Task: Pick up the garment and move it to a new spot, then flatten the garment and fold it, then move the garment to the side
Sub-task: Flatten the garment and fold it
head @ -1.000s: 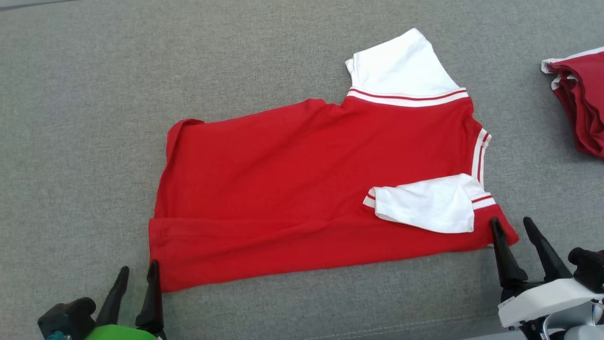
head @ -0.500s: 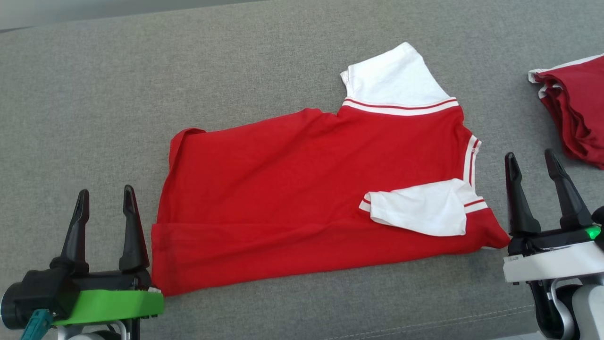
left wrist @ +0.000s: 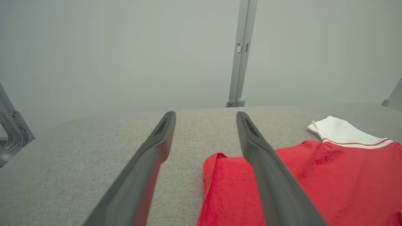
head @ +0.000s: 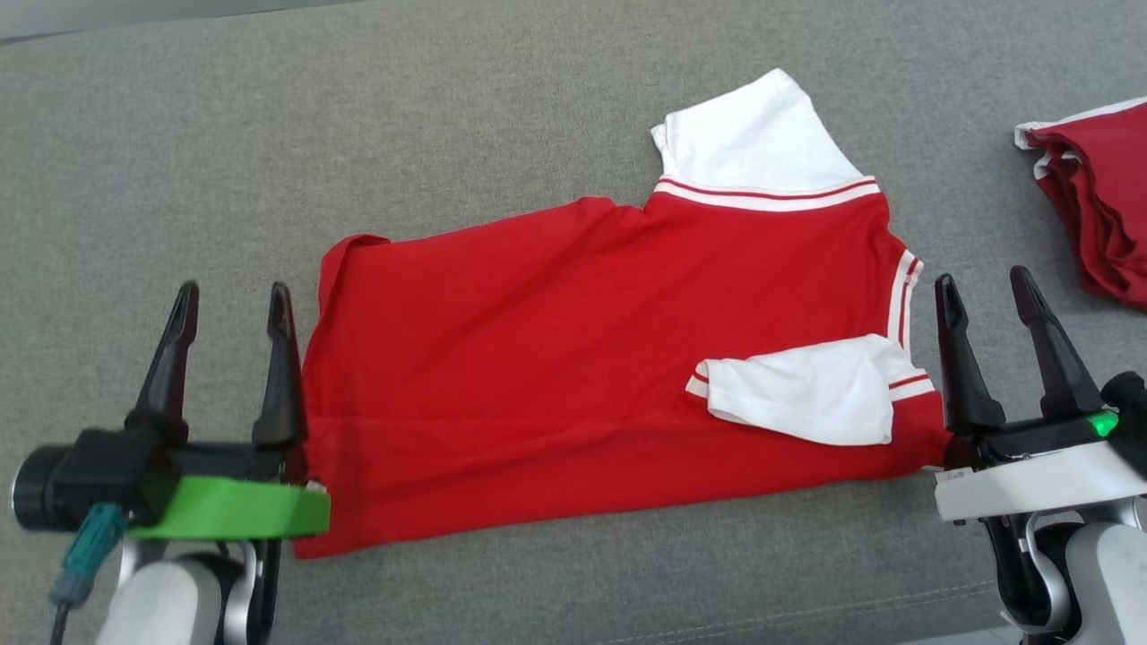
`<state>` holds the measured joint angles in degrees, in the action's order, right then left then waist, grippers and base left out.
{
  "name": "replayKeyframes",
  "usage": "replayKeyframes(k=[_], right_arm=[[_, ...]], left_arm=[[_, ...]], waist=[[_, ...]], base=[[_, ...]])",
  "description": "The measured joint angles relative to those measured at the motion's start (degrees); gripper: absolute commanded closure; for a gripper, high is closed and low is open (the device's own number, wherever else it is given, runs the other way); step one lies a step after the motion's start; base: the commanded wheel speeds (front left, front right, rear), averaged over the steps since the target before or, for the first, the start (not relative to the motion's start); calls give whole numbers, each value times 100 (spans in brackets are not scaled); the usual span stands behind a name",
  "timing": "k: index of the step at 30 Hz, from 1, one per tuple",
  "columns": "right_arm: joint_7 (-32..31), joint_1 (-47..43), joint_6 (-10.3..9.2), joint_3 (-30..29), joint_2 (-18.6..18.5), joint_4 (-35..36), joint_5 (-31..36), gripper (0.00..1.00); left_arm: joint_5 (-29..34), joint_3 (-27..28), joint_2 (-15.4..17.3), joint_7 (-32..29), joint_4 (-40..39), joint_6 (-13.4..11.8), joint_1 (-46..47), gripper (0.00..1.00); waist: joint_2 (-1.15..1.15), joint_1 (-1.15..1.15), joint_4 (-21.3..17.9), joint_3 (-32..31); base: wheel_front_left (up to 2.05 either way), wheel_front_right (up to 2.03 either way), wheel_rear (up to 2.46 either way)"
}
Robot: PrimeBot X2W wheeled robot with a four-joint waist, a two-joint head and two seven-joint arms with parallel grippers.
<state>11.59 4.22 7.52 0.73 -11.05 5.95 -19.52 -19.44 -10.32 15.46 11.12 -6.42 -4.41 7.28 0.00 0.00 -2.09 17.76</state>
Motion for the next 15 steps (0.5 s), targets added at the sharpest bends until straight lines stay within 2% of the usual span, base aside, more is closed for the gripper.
replayKeyframes(k=[5, 10, 15], right_arm=[[-13, 274, 0, 126, -3, -26, -34, 0], [41, 458, 0, 236, 18, -182, -76, 0], [87, 533, 0, 297, 54, -324, -103, 0]], left_arm=[[40, -269, 156, -557, 368, 391, 1114, 0], [-176, -517, 207, -1241, 1305, 799, 1958, 0], [-361, -536, 260, -1647, 2030, 895, 2224, 0]], waist=[[0, 0, -47, 249], [0, 0, -155, 521], [0, 0, -277, 667]], base=[[0, 0, 0], [0, 0, 0], [0, 0, 0]])
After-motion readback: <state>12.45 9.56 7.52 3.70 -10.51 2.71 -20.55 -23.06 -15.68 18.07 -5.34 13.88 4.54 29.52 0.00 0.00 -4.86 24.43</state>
